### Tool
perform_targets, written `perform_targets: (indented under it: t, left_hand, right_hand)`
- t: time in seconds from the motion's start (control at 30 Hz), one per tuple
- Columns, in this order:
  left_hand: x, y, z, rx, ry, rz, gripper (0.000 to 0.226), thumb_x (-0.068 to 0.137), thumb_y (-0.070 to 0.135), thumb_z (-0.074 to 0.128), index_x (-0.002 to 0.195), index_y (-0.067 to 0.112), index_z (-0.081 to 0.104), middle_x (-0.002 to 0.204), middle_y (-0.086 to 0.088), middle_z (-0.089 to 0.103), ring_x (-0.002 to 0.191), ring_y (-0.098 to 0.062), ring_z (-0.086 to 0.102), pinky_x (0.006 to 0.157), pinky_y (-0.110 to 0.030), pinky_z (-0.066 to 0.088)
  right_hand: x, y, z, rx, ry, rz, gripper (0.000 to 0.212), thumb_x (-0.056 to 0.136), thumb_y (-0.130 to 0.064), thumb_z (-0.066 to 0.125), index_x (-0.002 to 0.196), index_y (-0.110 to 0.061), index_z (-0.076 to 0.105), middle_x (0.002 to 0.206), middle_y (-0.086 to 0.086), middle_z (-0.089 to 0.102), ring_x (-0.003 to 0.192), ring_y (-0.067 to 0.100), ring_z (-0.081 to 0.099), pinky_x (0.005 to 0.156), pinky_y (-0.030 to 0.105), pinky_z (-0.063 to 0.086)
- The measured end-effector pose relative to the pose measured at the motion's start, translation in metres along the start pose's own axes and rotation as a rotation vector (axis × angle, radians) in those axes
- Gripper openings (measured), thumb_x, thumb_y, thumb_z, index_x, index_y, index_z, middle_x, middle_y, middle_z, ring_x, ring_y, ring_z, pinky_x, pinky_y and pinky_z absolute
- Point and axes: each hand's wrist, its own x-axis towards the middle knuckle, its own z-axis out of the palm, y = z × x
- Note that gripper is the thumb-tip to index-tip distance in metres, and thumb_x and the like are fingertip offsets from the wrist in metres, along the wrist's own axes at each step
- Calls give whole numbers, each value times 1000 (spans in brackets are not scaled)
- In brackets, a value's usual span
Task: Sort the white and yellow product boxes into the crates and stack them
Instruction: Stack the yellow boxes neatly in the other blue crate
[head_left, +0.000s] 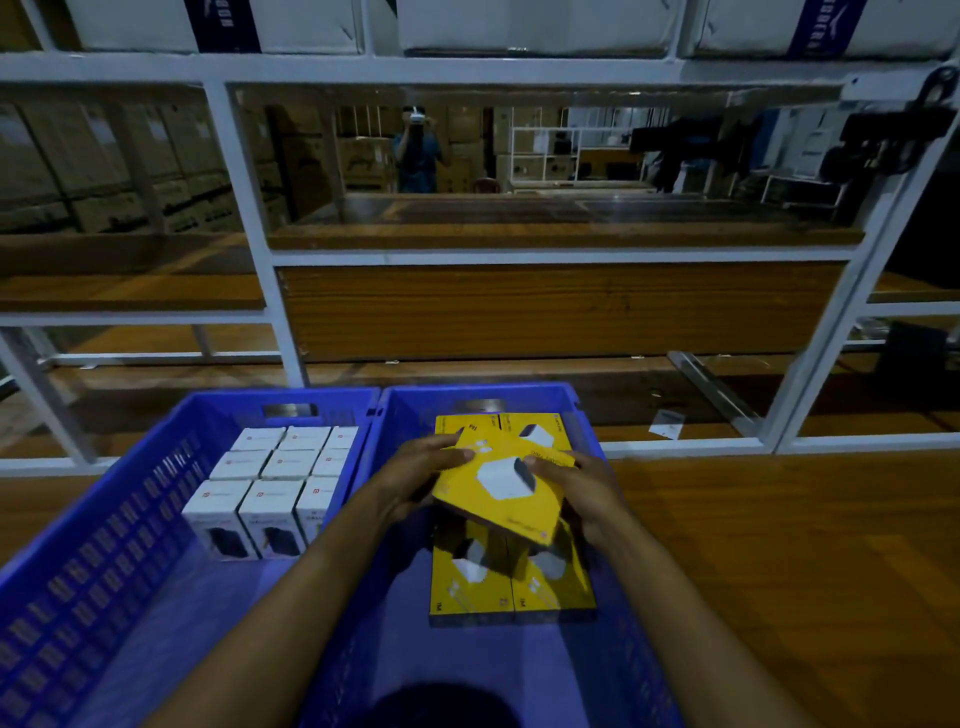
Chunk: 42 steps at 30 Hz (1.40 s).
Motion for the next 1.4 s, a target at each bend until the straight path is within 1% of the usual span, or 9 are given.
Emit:
perform_targets:
  t: [0.13, 0.23, 0.33, 0.47, 0.73, 0.87, 1.07, 1.23, 1.4]
  left_hand:
    - [-5, -3, 8, 59, -191, -95, 48, 84, 11, 72, 129, 20, 58, 124, -14, 68, 114, -35, 65, 87, -53, 55]
    - [-3, -3, 11, 46, -131, -22, 41, 88, 11, 67, 128, 17, 59, 122, -15, 69, 111, -35, 66, 87, -56, 55]
    - [0, -2, 11, -78, -24, 70, 39, 91, 11, 64, 130, 10, 57, 125, -19, 66, 109, -38, 66, 86, -60, 55]
    - [-7, 0, 24, -228, 29, 162, 25, 93, 5, 61, 118, 5, 61, 115, -20, 70, 100, -36, 69, 79, -50, 60]
    - [-3, -10, 33, 124, 141, 272, 17, 94, 24, 63, 97, 7, 61, 91, -10, 68, 74, -17, 69, 59, -30, 54]
    - [-1, -16, 25, 537, 177, 448, 52, 82, 54, 70, 119, 18, 67, 100, -2, 71, 89, -15, 69, 77, -35, 58]
    - [-2, -18, 28, 716, 183, 571, 7, 91, 29, 69, 89, 24, 64, 72, 6, 64, 71, -12, 64, 63, -28, 46]
    - [-6, -17, 34, 618, -10, 141, 13, 93, 22, 67, 83, 18, 59, 59, -1, 67, 53, -12, 66, 50, -19, 50]
    - [4, -38, 21, 710, -235, -345, 35, 92, 16, 66, 116, -9, 63, 92, -27, 72, 76, -34, 72, 76, -45, 61]
  right_hand:
    - [-6, -7, -4, 133, 41, -26, 58, 64, -33, 92, 114, -16, 69, 105, 8, 76, 91, 29, 73, 71, 44, 61]
    - [-3, -9, -3, 155, 94, -37, 71, 57, -52, 91, 116, -19, 69, 112, 8, 74, 97, 30, 71, 81, 50, 60]
    - [-3, -12, -4, 240, 100, -8, 40, 77, -49, 79, 101, -18, 71, 95, 4, 75, 86, 24, 70, 72, 38, 59]
    - [-10, -11, 4, 225, -156, 104, 22, 90, -33, 70, 106, -20, 64, 99, 4, 71, 88, 25, 68, 70, 34, 56]
    - [-12, -12, 6, 219, -152, -52, 51, 90, 1, 66, 130, -27, 52, 120, 6, 70, 104, 30, 68, 73, 45, 58]
    - [-4, -8, 2, 134, -34, -187, 71, 82, 7, 72, 142, -21, 47, 124, 6, 68, 112, 28, 65, 72, 36, 60]
    - [5, -1, 0, -47, 7, -288, 72, 85, -5, 75, 147, -23, 43, 136, 2, 60, 119, 23, 61, 92, 49, 57]
    - [1, -1, -3, -217, -34, -194, 44, 94, -11, 65, 135, -16, 52, 128, 5, 64, 107, 23, 65, 84, 43, 59]
    - [-12, 8, -7, -637, -281, 211, 54, 86, -9, 73, 128, -19, 39, 128, 8, 54, 105, 31, 59, 51, 41, 58]
